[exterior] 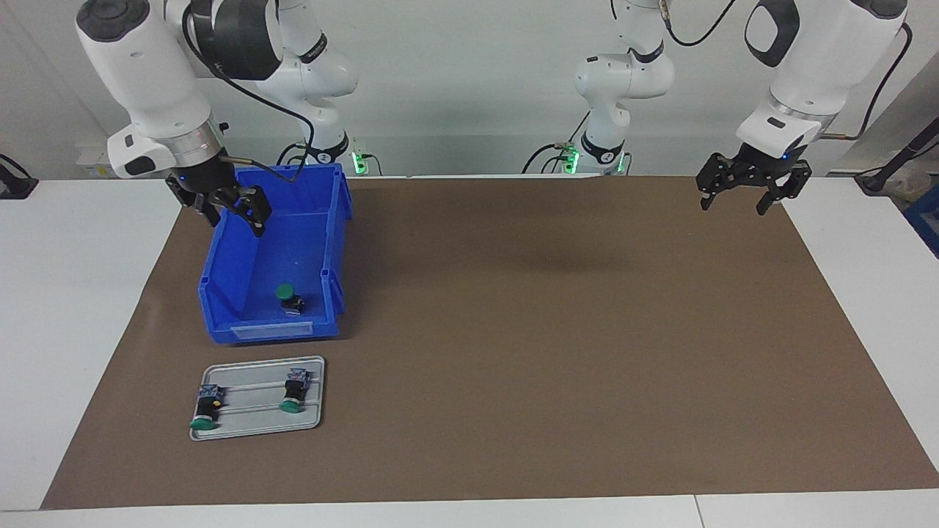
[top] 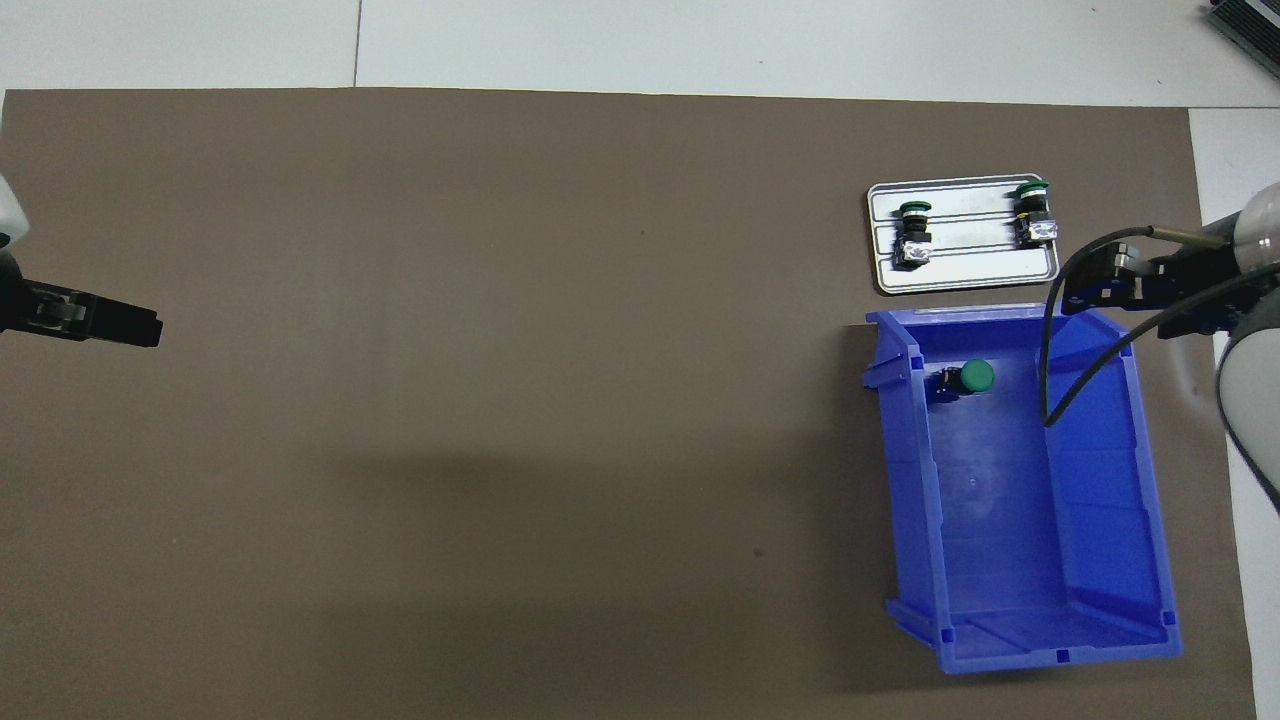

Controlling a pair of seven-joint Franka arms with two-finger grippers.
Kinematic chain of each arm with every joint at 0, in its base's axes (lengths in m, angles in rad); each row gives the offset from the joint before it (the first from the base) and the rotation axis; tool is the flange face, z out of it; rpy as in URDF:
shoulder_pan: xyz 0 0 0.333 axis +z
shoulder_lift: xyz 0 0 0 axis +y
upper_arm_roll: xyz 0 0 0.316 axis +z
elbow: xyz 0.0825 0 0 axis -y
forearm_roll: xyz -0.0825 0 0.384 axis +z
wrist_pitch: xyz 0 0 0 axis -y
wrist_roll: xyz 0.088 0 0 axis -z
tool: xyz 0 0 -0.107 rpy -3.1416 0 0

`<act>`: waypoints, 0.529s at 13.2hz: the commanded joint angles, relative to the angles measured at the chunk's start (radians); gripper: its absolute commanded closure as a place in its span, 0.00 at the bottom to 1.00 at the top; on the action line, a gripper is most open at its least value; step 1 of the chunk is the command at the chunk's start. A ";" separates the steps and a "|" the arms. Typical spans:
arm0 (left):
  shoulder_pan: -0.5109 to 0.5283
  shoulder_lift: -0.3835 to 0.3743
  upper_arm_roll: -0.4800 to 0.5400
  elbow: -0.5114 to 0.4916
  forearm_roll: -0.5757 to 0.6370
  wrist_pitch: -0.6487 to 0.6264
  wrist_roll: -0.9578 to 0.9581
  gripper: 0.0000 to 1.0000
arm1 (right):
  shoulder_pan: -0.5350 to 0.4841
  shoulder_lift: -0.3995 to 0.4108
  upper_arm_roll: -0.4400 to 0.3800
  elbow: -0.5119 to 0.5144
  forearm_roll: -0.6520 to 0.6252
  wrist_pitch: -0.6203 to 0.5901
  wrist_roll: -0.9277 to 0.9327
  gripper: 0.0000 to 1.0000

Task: Place and press button with both arms

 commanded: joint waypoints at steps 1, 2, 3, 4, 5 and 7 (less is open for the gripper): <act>0.012 -0.030 -0.010 -0.037 0.012 0.014 -0.005 0.00 | -0.012 0.069 0.010 0.185 0.011 -0.159 -0.083 0.13; 0.012 -0.032 -0.010 -0.037 0.012 0.014 -0.005 0.00 | -0.014 0.092 0.010 0.249 0.028 -0.204 -0.105 0.13; 0.013 -0.032 -0.010 -0.037 0.012 0.014 -0.005 0.00 | -0.017 0.094 0.010 0.251 0.034 -0.201 -0.128 0.11; 0.013 -0.032 -0.008 -0.036 0.012 0.014 -0.005 0.00 | -0.018 0.092 0.008 0.232 0.038 -0.190 -0.155 0.07; 0.012 -0.030 -0.010 -0.037 0.012 0.014 -0.005 0.00 | -0.017 0.079 0.008 0.194 0.038 -0.174 -0.169 0.03; 0.012 -0.030 -0.010 -0.037 0.012 0.014 -0.005 0.00 | -0.047 0.065 0.005 0.165 0.038 -0.152 -0.176 0.02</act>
